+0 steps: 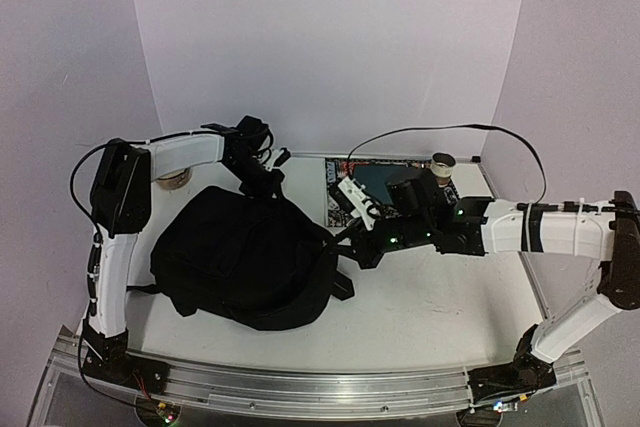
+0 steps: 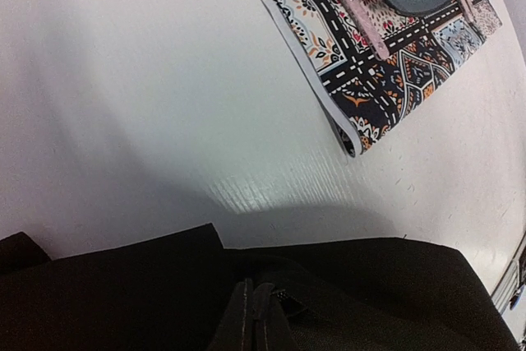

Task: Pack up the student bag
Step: Zip the student bag into the largest pocket of the bag.

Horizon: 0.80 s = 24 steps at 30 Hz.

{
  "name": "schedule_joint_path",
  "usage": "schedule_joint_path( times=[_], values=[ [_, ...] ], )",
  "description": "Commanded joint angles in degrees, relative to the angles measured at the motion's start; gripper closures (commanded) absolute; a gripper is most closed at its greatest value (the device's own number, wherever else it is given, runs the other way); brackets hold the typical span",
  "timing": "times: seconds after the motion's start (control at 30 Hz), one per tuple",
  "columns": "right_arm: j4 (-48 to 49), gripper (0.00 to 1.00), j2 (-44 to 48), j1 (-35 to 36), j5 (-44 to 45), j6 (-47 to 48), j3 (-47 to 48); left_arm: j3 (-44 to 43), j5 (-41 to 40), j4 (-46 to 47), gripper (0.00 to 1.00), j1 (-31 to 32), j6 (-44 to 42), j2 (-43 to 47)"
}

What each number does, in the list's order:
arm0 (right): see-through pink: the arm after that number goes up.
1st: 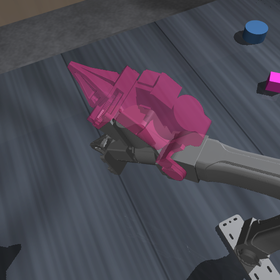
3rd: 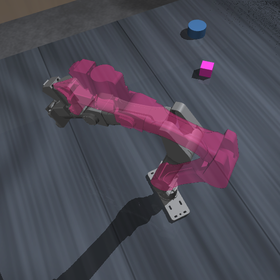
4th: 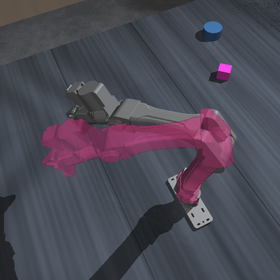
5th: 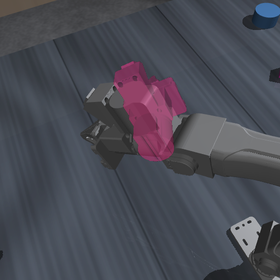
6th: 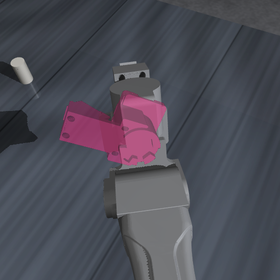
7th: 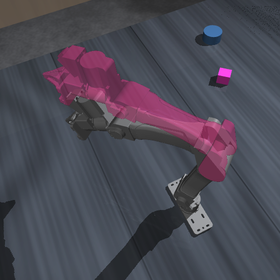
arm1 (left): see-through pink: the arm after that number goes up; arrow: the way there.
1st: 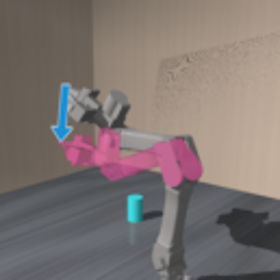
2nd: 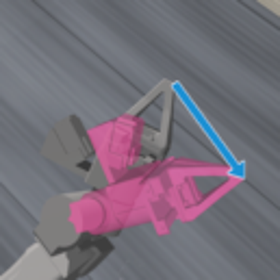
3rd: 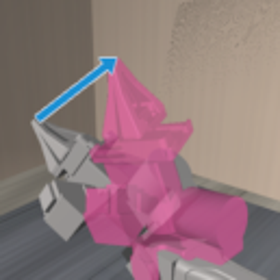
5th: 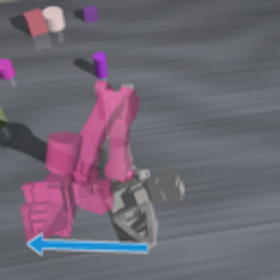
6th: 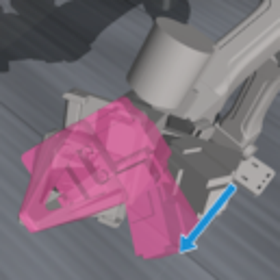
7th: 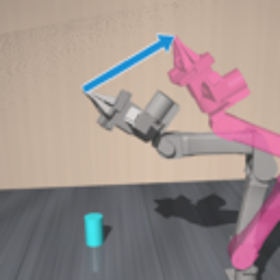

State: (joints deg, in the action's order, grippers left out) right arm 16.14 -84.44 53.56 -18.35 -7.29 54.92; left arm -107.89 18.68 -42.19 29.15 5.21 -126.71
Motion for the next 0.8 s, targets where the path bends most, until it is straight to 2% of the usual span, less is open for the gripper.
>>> schedule_joint_path(
  times=[0.0,0.07,0.13,0.37,0.47,0.53,0.6,0.77],
  values=[
    [-8.08,1.0,4.72,6.35,-13.95,-0.47,-0.1,-4.61,-19.72,9.75,1.0,-7.73,4.6,-3.1],
    [-7.81,1.0,4.64,6.45,-11.84,-0.47,-1.09,-3.74,-15.63,9.89,0.98,-7.46,4.99,-2.08],
    [-7.4,1.0,3.51,6.5,-8.15,-0.14,-1.54,-2.27,-12.14,10.22,0.89,-6.17,5.06,0.09],
    [-4.1,1.0,-2.79,6.47,-1.49,1.34,0.15,7.66,-9.21,13.61,0.44,-0.67,8.43,13.54],
    [-2.27,1.0,-3.44,6.53,0.42,2.02,-0.24,14.15,-8.95,15.91,0.3,1.03,13.31,20.09],
    [-0.83,1.0,-3.36,6.48,1.81,2.43,-0.73,18.83,-8.82,17.67,0.24,2.71,15.84,24.38],
    [-0.56,0.98,-3.44,6.49,1.93,2.62,-0.59,22.86,-8.34,18.93,0.11,4.12,18.13,28.33],
    [-0.93,0.84,-3.07,6.49,2.02,1.37,-0.11,32.37,-9.41,21.71,0.06,6.57,22.57,37.31]
  ],
)
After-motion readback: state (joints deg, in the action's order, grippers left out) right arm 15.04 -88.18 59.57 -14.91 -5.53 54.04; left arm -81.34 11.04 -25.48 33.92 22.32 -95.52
